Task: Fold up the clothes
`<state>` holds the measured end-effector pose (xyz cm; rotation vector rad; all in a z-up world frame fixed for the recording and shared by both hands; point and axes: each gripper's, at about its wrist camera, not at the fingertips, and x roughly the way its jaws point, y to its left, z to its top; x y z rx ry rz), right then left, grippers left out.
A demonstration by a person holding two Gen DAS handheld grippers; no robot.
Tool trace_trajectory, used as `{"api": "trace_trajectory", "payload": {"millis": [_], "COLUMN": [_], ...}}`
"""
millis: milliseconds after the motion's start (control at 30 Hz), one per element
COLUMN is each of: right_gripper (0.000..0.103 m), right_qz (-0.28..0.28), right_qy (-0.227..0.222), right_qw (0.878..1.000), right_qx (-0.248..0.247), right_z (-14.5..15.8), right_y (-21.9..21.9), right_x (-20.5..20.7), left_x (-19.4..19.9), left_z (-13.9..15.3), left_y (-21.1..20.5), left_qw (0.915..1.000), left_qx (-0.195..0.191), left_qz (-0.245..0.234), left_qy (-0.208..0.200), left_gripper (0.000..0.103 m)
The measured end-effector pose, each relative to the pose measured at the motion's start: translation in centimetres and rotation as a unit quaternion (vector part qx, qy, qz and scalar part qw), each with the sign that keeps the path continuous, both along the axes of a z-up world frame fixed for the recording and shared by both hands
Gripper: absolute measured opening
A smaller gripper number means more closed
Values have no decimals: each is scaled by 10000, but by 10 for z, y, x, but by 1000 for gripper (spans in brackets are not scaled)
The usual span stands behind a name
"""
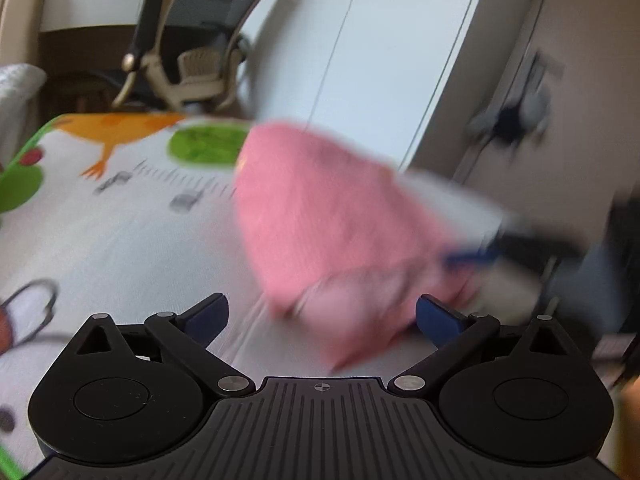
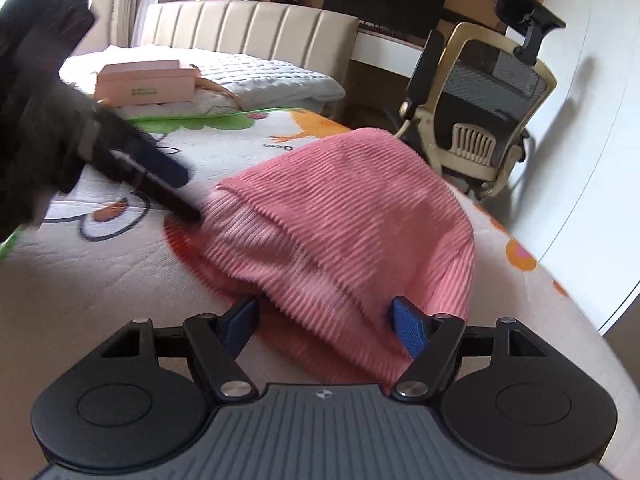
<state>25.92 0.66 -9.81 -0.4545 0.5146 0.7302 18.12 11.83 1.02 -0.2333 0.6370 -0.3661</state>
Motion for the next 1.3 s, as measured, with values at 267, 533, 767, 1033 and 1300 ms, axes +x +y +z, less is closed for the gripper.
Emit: {"api": "trace_trajectory", "payload": {"millis": [267, 533, 767, 1033, 1300], "right_gripper": [76, 80, 82, 82, 82], "right_qz": [-248, -626, -1113, -1830, -2080], "right_qy": [153, 191, 317, 382, -101], "right_qw": [9977, 9929, 9776, 9751, 9771], "right_qx": [609, 992, 1756, 1192, 431], "right_z": [20, 32, 48, 30, 21], "right_y": [-43, -71, -89, -68, -72], "right_x": [-7, -2, 11, 60, 49], "left_x": [102, 170, 102, 31, 11], "left_z": [37, -12, 19, 7, -11], "left_y": [-3, -11, 2, -10, -13], "left_qw": [9907, 9886, 9945, 9985, 9944], "left_qx": [-1290, -1276, -1006, -177, 1034], "left_qz": [-352, 149, 71, -453, -127], "left_qy": [-267, 781, 280, 268, 186], "left_gripper": [103, 103, 103, 103, 103]}}
